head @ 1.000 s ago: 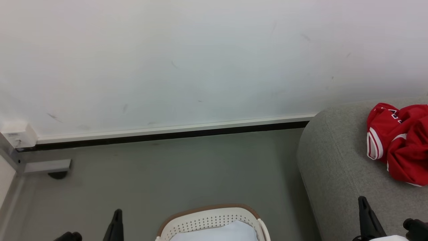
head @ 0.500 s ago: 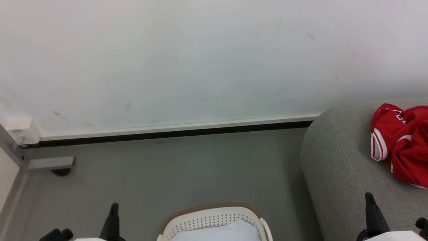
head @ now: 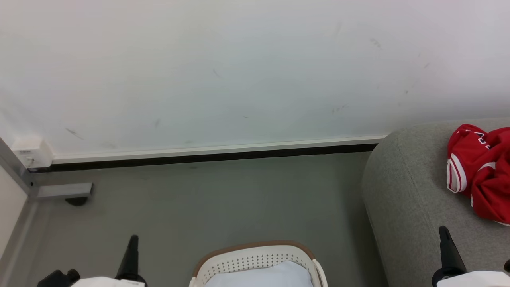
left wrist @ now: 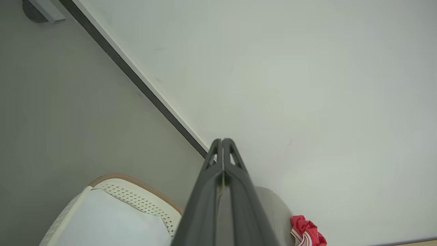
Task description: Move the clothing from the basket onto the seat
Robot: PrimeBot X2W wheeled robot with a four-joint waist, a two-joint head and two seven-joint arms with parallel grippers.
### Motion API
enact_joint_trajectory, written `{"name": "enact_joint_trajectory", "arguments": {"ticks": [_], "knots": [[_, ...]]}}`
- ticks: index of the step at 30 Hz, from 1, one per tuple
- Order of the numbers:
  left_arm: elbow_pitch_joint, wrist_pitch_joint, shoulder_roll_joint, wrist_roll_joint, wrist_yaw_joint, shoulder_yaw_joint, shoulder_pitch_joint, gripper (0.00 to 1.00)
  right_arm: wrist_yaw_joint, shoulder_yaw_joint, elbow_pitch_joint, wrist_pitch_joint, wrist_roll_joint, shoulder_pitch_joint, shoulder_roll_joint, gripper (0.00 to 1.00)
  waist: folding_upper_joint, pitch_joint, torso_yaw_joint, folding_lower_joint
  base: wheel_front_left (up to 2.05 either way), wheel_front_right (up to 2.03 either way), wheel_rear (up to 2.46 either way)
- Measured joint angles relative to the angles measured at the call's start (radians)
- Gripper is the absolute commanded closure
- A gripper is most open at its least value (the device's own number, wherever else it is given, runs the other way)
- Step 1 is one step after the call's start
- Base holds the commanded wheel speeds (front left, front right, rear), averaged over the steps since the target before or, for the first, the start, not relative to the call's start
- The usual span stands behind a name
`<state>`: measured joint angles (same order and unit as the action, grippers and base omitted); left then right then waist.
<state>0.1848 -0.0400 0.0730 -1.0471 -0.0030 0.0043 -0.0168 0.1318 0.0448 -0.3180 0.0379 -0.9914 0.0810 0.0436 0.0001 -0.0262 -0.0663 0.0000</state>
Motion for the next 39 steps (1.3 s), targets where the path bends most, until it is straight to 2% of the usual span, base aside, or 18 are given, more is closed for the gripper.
{"name": "enact_joint_trajectory", "arguments": {"ticks": [39], "knots": [[-0.020,0.094,-0.016,-0.355,-0.024,0.070,-0.050,1.00,0.000,0.030,0.033,-0.085,-0.395,0.029,0.015,1.00,0.0000,0.013,0.037,0.0000,0.00,0.00,0.00]]}}
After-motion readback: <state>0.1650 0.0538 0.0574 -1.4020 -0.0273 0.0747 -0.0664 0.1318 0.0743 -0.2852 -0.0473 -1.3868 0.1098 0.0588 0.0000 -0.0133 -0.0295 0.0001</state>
